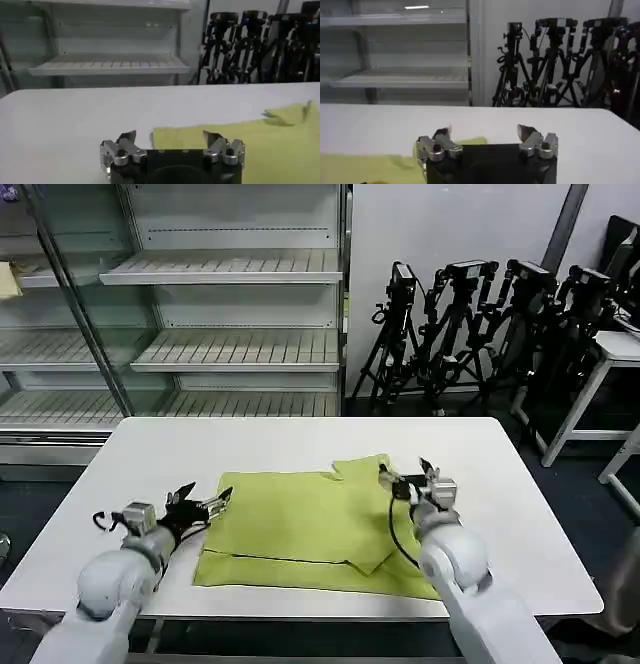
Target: Fold and organize the clothes.
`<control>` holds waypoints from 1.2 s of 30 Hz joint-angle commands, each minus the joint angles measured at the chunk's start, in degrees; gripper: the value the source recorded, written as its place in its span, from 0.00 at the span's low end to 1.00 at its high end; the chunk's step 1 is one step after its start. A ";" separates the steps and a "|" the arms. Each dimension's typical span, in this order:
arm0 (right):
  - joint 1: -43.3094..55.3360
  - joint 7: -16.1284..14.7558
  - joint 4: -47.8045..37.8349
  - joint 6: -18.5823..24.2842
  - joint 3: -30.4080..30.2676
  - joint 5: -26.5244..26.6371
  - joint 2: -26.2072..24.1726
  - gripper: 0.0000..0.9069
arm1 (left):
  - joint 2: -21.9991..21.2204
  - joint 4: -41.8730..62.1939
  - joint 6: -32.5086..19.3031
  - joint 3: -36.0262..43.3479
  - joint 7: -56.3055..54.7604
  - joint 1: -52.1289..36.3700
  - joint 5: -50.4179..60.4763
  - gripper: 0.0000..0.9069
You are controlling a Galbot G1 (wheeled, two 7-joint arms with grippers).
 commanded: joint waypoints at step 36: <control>12.57 3.47 -24.04 -0.07 -4.42 5.11 5.61 1.00 | -0.40 19.63 0.14 8.64 3.13 -14.72 1.48 1.00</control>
